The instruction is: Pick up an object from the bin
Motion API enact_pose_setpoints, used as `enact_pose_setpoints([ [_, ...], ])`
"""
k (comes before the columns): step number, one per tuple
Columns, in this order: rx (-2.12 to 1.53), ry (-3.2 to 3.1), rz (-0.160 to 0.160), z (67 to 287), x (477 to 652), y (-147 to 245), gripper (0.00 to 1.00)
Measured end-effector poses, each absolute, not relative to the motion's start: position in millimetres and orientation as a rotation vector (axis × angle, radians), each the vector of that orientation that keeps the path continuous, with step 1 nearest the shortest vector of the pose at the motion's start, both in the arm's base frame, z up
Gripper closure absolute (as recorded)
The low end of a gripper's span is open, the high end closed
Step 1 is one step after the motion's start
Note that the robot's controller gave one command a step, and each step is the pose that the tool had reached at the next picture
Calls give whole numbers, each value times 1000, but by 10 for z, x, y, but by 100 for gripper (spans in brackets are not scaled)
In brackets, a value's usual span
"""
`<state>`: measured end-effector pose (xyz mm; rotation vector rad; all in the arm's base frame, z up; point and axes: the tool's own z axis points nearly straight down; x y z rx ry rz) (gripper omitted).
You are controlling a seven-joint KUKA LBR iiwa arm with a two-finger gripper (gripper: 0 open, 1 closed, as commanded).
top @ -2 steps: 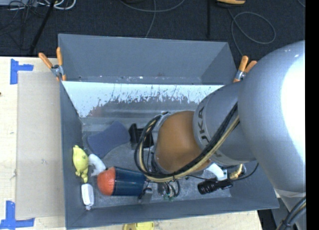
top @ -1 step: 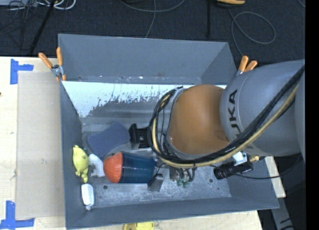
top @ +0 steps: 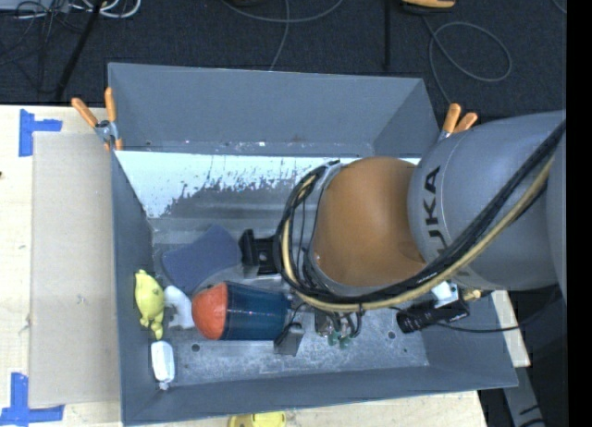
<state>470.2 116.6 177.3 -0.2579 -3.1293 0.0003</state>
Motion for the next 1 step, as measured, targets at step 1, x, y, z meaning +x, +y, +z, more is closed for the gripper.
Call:
enact_pose_setpoints([
  [1, -267, -3125, 2, 2329, 4923, 1108, 100],
])
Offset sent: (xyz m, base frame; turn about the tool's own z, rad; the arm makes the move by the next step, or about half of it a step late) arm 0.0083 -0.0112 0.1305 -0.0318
